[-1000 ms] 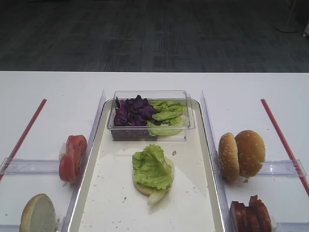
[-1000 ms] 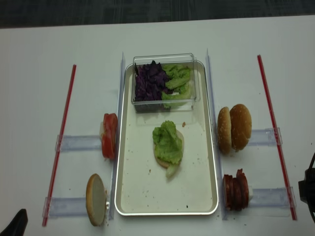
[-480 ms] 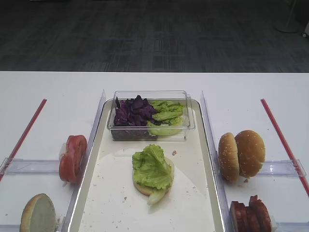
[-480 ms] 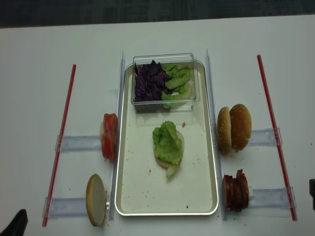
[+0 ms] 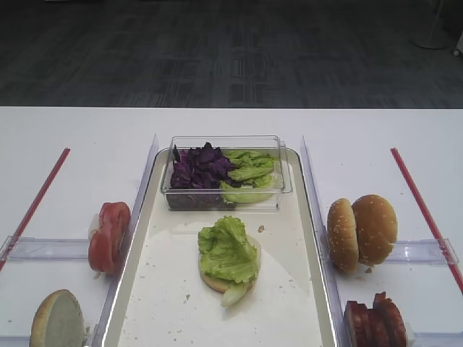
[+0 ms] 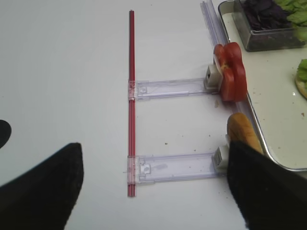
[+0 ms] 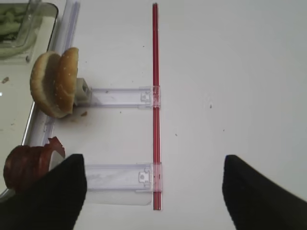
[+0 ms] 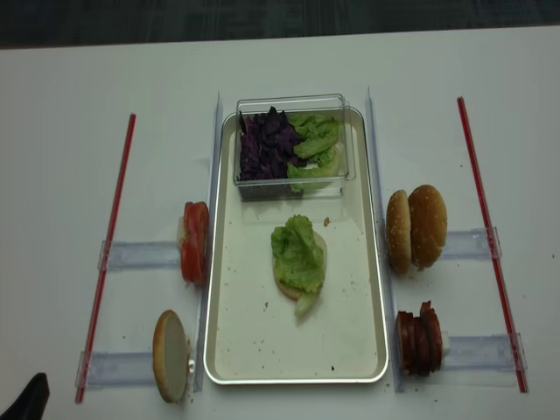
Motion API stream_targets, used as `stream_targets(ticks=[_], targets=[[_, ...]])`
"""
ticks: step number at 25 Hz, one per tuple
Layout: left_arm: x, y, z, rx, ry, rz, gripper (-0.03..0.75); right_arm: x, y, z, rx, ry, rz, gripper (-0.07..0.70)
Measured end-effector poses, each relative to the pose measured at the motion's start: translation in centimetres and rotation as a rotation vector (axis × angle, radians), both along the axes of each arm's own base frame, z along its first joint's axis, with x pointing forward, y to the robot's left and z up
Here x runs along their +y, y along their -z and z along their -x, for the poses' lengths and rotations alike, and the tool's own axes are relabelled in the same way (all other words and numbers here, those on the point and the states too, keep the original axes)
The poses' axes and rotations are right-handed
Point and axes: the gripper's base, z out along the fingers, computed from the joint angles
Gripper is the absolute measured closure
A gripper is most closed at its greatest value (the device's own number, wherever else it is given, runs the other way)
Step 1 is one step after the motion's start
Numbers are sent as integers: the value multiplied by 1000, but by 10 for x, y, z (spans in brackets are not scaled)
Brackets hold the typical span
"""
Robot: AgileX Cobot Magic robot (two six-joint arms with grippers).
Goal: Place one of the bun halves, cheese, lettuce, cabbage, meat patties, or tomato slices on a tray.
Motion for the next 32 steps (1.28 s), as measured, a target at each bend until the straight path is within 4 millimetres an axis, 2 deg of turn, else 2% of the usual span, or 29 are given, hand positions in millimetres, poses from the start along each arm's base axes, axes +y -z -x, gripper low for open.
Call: stream_targets(ticks=[8,32], targets=[[0,0,0,0,0,0,152,0,0,21,-133,-2,1,36],[0,0,0,0,0,0,152,1,0,22,-135,-3,0,36]])
